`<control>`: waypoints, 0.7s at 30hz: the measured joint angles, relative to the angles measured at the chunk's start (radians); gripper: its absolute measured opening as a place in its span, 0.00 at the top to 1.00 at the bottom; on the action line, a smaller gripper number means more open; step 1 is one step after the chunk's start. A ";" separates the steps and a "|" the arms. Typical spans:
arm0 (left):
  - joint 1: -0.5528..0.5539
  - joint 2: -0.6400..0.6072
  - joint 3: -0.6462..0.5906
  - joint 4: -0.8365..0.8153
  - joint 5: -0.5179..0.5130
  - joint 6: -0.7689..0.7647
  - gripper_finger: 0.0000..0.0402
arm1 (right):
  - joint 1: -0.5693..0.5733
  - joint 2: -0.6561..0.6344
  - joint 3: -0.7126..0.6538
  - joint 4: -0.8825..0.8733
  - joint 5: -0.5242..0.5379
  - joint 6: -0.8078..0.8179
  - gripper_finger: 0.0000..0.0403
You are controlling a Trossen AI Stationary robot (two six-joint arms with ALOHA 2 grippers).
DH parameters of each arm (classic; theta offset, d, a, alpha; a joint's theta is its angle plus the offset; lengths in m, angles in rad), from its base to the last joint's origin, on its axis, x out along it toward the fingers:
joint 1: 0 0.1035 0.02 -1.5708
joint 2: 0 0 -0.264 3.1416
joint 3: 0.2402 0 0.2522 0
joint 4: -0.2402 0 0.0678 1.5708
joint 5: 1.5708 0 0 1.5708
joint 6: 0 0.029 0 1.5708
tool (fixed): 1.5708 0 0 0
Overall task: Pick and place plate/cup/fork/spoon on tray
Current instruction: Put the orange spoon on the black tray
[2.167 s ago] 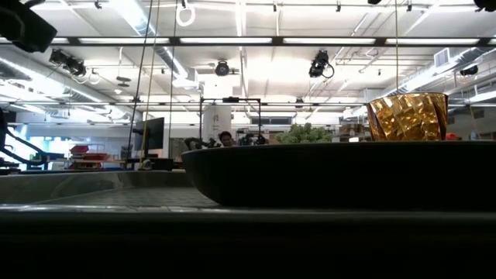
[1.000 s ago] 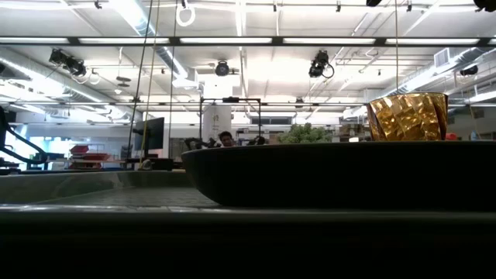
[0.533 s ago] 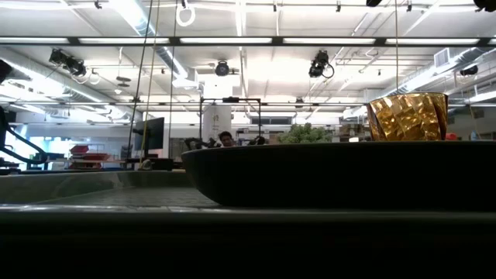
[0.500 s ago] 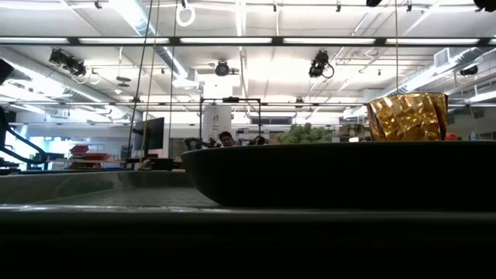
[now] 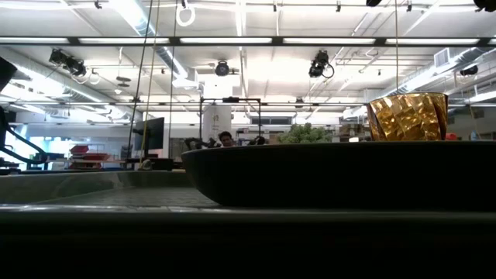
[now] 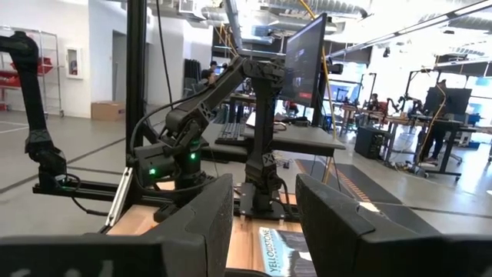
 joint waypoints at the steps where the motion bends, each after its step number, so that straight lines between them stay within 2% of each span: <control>1: 0.000 0.000 -0.011 0.011 -0.001 -0.002 0.62 | 0.000 0.000 0.000 0.000 0.000 0.000 0.63; 10: 0.000 0.000 -0.034 0.005 -0.037 -0.007 0.62 | 0.001 0.000 0.000 -0.003 -0.002 0.000 0.63; 21: 0.000 0.000 -0.034 0.005 -0.053 -0.022 0.68 | 0.001 0.000 0.000 -0.002 -0.002 0.001 0.63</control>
